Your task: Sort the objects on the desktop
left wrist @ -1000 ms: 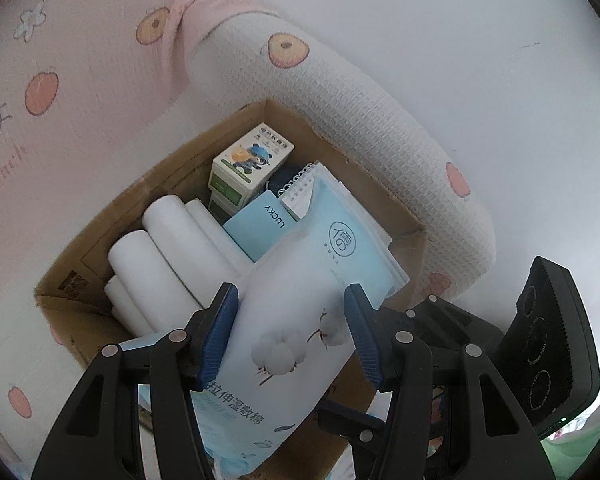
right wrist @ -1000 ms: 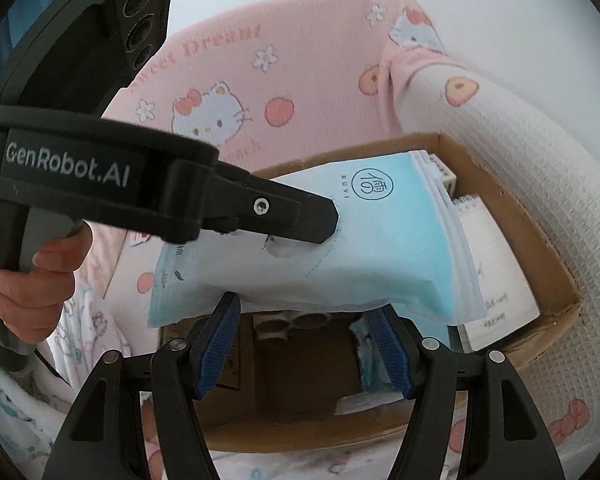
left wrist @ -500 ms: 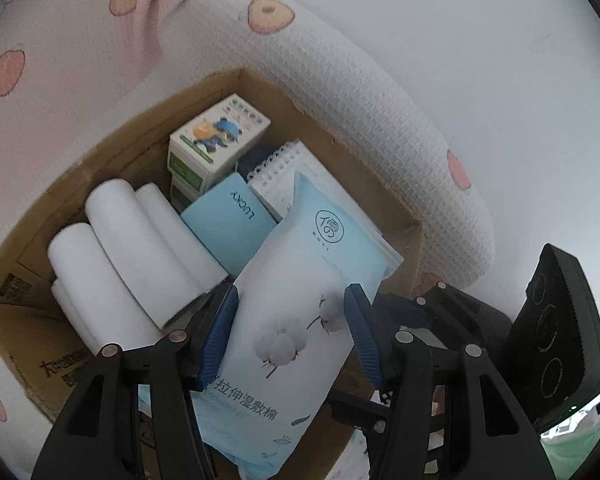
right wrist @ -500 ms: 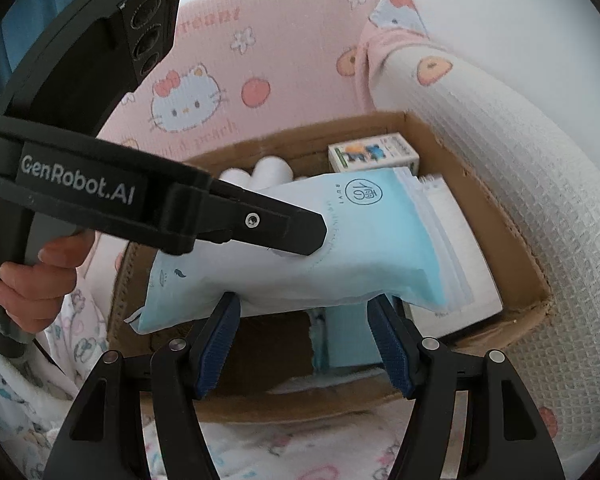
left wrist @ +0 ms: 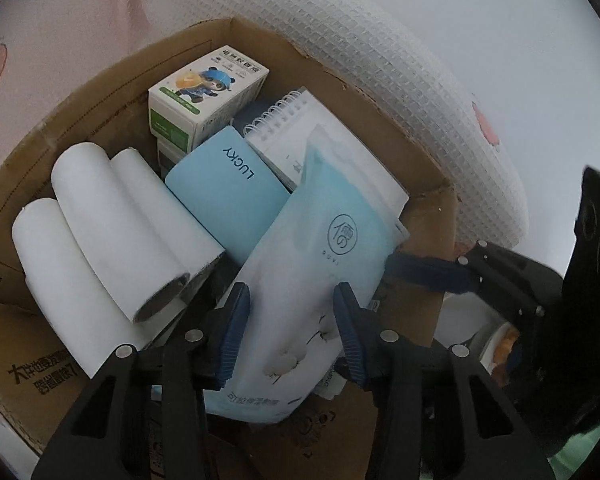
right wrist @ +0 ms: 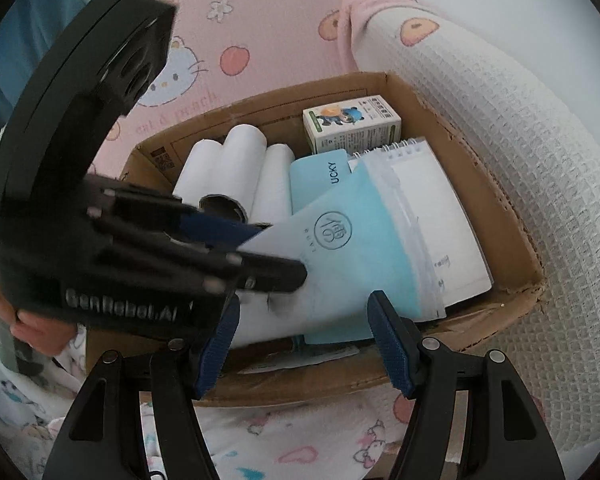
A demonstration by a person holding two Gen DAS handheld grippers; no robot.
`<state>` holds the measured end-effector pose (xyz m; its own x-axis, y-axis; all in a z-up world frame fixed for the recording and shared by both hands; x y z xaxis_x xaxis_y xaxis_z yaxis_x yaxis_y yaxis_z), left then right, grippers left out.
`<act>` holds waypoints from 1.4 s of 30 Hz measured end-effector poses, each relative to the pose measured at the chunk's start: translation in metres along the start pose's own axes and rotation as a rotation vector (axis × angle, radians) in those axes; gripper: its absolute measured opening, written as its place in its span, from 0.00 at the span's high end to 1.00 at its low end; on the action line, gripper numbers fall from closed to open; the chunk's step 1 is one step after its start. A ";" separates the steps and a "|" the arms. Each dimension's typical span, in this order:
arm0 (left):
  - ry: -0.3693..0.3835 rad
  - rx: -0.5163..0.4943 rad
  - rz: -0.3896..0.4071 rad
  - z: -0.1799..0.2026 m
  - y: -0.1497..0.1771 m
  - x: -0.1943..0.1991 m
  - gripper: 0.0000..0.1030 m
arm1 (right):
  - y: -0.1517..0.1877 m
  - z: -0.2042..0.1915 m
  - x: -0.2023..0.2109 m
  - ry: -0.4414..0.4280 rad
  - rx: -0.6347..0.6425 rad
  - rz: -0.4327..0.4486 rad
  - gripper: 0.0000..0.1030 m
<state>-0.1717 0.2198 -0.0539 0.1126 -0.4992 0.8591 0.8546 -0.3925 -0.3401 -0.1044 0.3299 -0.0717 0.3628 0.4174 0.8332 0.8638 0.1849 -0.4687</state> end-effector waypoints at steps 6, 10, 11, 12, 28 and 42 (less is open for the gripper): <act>0.029 0.025 -0.006 -0.007 0.000 0.000 0.54 | -0.004 0.004 0.002 0.036 -0.012 -0.025 0.38; 0.057 0.047 -0.002 -0.013 0.006 0.001 0.54 | -0.004 0.014 0.019 0.059 -0.071 -0.011 0.38; 0.058 0.049 -0.001 -0.014 0.007 0.001 0.54 | -0.003 0.018 0.025 0.054 -0.097 0.001 0.38; 0.057 0.049 0.001 -0.014 0.009 0.001 0.54 | -0.005 0.023 0.030 0.045 -0.123 0.014 0.38; 0.047 0.087 -0.020 -0.016 0.035 0.007 0.54 | -0.036 0.043 -0.022 -0.031 -0.284 -0.068 0.69; -0.061 0.036 -0.099 -0.010 0.060 0.004 0.57 | -0.024 -0.020 -0.049 -0.045 -0.123 -0.178 0.72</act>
Point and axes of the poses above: each gripper's, at about its wrist camera, not at the fingertips, and x roughly against the way its jaws point, z to its right, y to its underside, the point moved 1 cm from there along -x, roughly the way its jaws point, and after that the axes turned 4 degrees about -x, right-handed, at the moved point
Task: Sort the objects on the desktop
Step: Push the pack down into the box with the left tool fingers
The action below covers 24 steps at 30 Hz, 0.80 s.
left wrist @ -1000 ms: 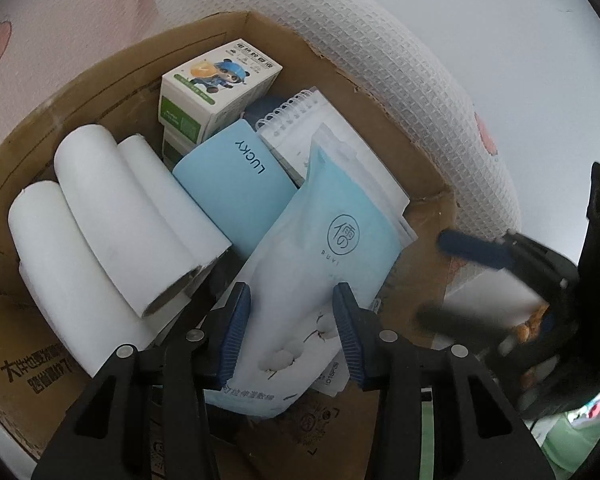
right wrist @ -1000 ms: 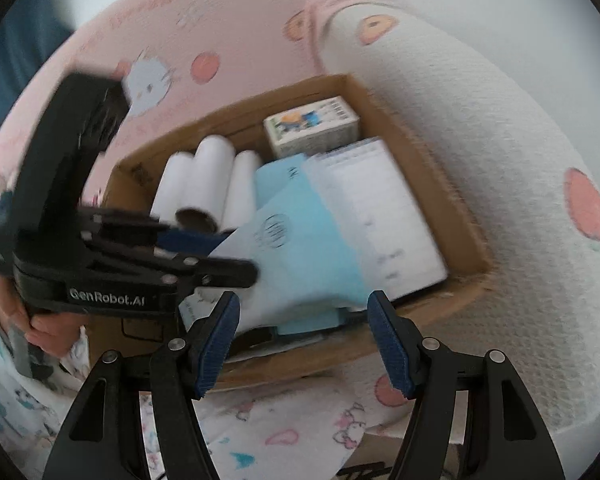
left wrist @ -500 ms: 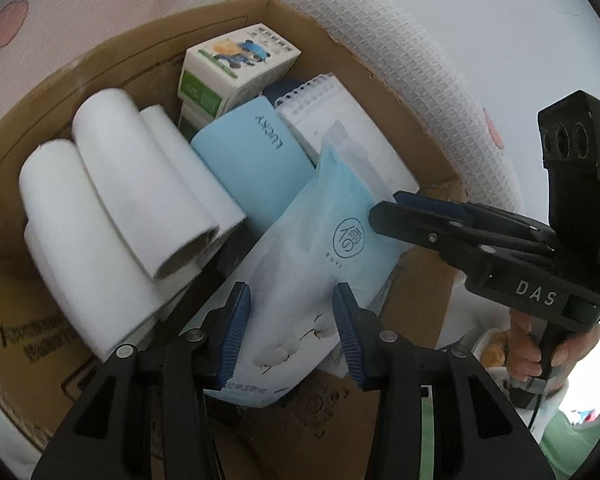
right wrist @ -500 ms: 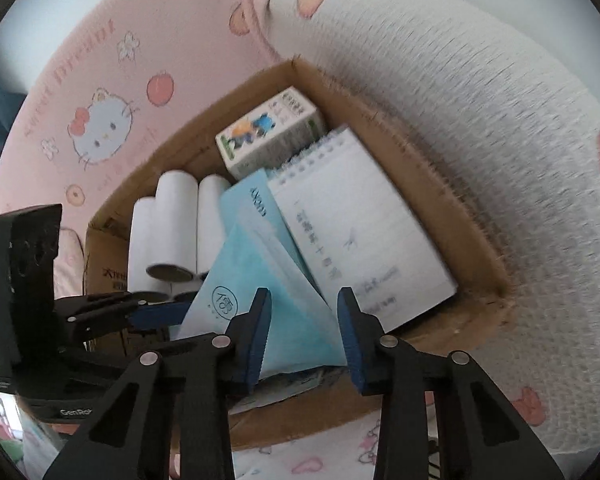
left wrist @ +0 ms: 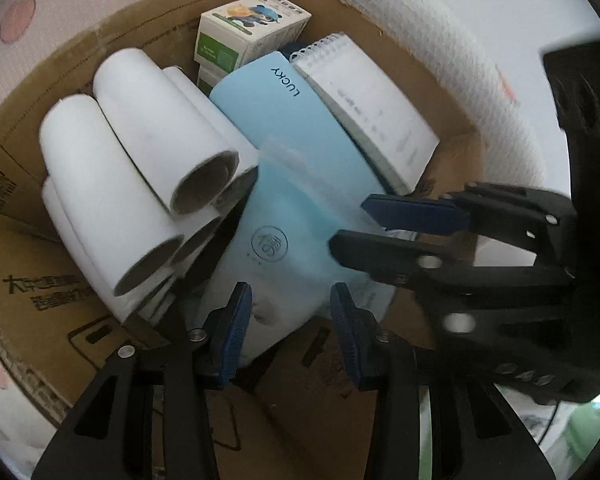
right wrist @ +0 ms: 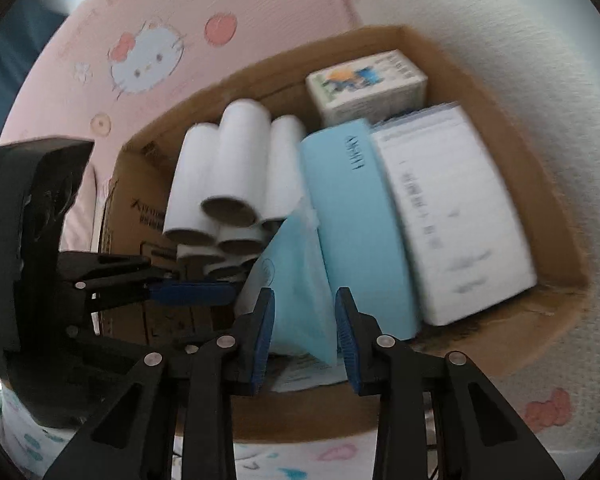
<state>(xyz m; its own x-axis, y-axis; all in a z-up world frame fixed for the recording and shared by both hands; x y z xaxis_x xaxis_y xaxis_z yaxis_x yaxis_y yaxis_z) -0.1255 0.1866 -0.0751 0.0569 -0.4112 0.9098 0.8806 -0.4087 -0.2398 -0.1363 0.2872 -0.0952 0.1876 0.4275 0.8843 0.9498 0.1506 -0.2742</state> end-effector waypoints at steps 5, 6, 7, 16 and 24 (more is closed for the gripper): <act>-0.016 -0.022 0.005 0.004 0.006 0.003 0.57 | -0.003 -0.005 -0.014 -0.004 -0.014 -0.033 0.72; -0.007 -0.017 0.007 0.003 0.007 0.004 0.57 | -0.003 -0.004 -0.013 -0.026 -0.022 -0.036 0.72; 0.002 -0.008 0.009 0.002 0.007 0.006 0.57 | -0.003 -0.003 -0.012 -0.045 -0.032 -0.039 0.72; 0.031 0.096 0.050 -0.004 -0.003 0.007 0.60 | -0.006 0.026 0.025 -0.085 -0.196 0.035 0.71; -0.023 0.071 -0.012 0.019 -0.016 -0.026 0.86 | -0.005 0.034 0.027 -0.062 -0.224 0.056 0.71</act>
Point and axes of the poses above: each gripper's, at about its wrist camera, not at the fingertips, and x roughly against the way its jaws point, z to its right, y to its underside, the point moved 1 cm from there along -x, roughly the way its jaws point, and after that the axes turned 4 degrees about -x, right-handed, at the moved point
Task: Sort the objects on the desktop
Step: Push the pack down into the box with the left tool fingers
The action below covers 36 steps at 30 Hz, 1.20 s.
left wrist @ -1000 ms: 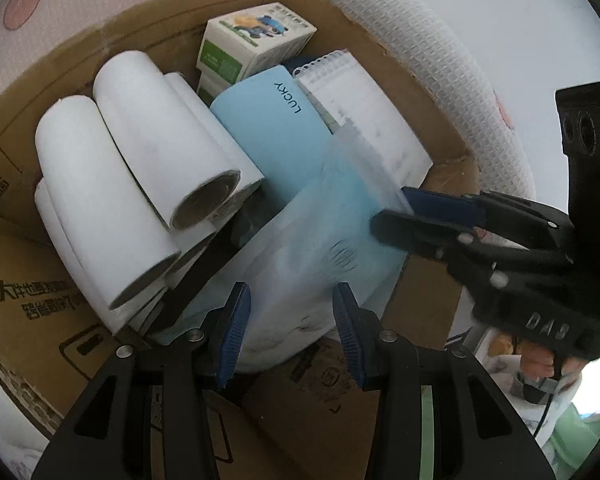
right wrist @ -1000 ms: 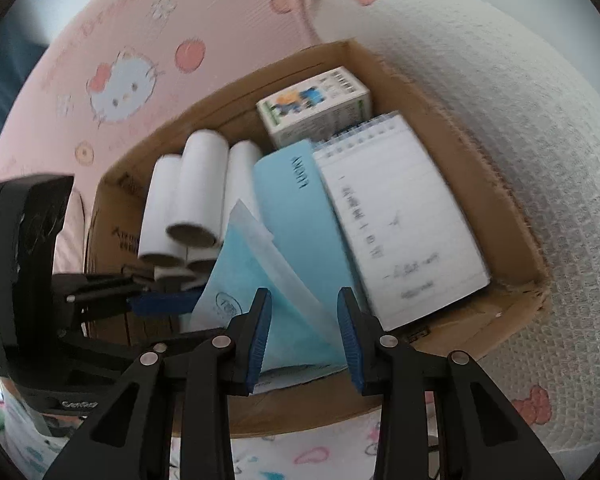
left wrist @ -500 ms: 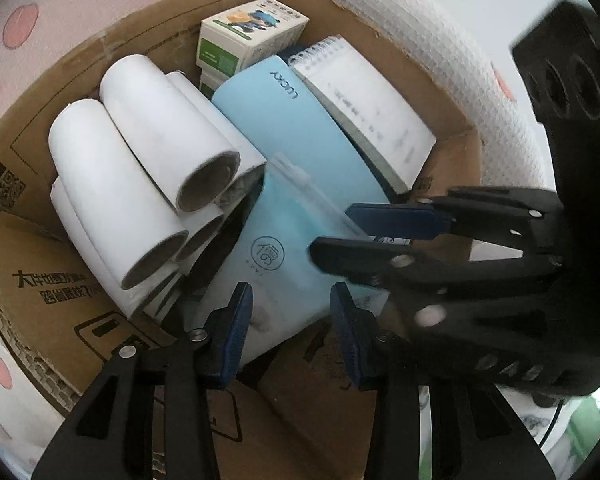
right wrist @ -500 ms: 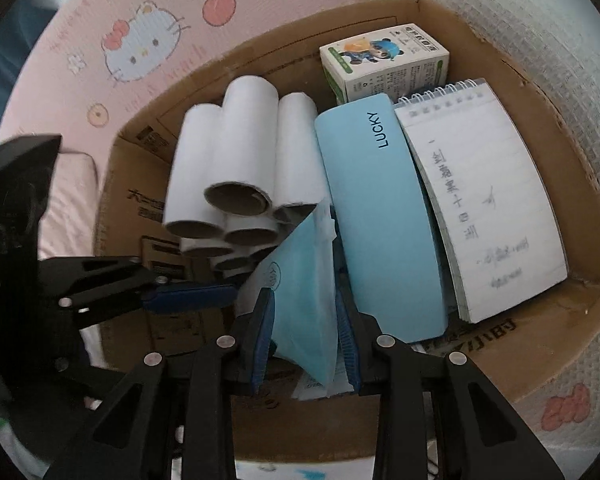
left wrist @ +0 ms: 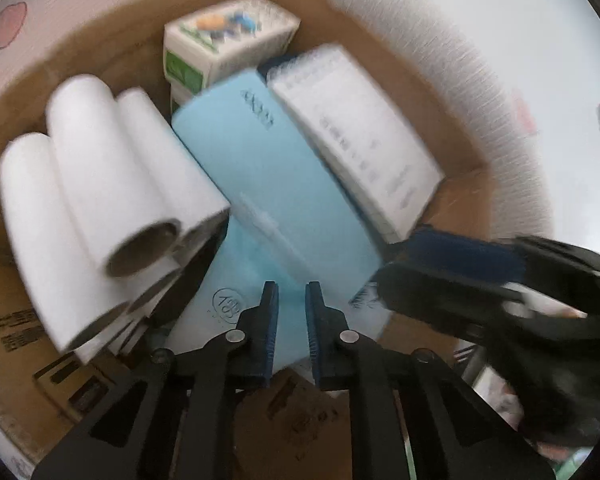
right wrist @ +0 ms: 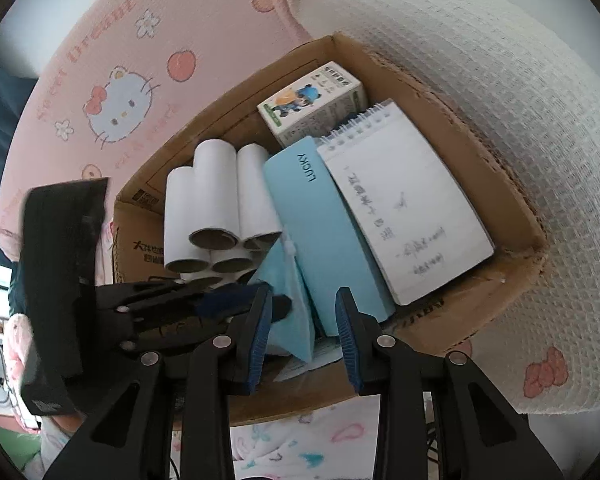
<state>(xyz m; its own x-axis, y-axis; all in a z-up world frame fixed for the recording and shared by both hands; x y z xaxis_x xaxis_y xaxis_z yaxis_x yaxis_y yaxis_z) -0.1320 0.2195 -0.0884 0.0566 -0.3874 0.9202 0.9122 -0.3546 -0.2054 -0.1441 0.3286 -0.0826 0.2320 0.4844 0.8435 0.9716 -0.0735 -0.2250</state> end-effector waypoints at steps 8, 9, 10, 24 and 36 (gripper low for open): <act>-0.058 0.104 -0.156 -0.017 0.004 -0.029 0.89 | -0.002 0.021 0.002 0.051 -0.030 0.015 0.71; -0.058 0.110 -0.164 -0.017 0.004 -0.030 0.89 | -0.003 0.021 0.002 0.046 -0.032 0.017 0.71; -0.058 0.127 -0.177 -0.019 0.003 -0.032 0.89 | -0.003 0.023 0.003 0.038 -0.037 0.021 0.71; -0.098 0.183 -0.250 -0.016 0.004 -0.054 0.92 | -0.015 0.032 0.004 0.015 -0.091 0.016 0.71; -0.001 0.177 -0.152 -0.014 0.011 -0.041 1.00 | -0.011 0.020 0.007 0.036 -0.100 0.005 0.71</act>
<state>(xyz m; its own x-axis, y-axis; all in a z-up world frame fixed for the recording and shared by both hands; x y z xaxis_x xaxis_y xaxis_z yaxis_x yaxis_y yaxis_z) -0.1303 0.2195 -0.1334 -0.0862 -0.3402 0.9364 0.9674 -0.2534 -0.0030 -0.1540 0.3505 -0.0842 0.2364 0.4527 0.8598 0.9699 -0.1632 -0.1808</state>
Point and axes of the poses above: each gripper's, at about its wrist camera, not at the fingertips, and x roughly against the way its jaws point, z to its right, y to its underside, the point moved 1 cm from there along -x, roughly the way its jaws point, and after that the axes turned 4 degrees about -x, right-handed, at the moved point
